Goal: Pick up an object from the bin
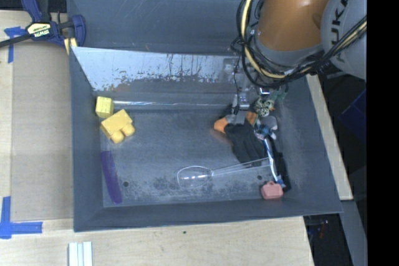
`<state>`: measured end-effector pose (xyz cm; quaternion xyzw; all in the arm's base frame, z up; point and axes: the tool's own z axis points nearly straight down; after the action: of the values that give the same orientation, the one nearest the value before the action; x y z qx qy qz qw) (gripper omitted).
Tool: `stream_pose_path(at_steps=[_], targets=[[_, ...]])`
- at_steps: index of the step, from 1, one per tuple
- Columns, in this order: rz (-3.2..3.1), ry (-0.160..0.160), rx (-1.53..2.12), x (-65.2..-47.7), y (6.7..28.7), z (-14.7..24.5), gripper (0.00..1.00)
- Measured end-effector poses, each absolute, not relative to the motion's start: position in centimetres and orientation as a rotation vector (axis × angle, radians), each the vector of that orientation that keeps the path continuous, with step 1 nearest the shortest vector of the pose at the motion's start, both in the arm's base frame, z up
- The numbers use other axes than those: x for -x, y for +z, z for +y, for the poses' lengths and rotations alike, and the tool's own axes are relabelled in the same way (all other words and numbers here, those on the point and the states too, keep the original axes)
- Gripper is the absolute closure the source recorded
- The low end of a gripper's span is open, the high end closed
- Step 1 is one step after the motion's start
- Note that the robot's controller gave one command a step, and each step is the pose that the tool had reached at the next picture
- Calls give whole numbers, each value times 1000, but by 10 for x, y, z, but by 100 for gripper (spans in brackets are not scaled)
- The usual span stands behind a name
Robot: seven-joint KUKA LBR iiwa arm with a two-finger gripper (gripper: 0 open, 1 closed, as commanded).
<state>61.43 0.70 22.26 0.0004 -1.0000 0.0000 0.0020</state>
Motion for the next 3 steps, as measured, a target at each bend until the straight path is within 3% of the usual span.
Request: stream_pose_path(at_steps=[1, 2, 3], targets=[[-3146, 0, -1, -616, 227, 7, 0], [-3146, 1, -121, -560, 142, -13, 0], [-3167, 2, -31, -614, 158, -75, 0]])
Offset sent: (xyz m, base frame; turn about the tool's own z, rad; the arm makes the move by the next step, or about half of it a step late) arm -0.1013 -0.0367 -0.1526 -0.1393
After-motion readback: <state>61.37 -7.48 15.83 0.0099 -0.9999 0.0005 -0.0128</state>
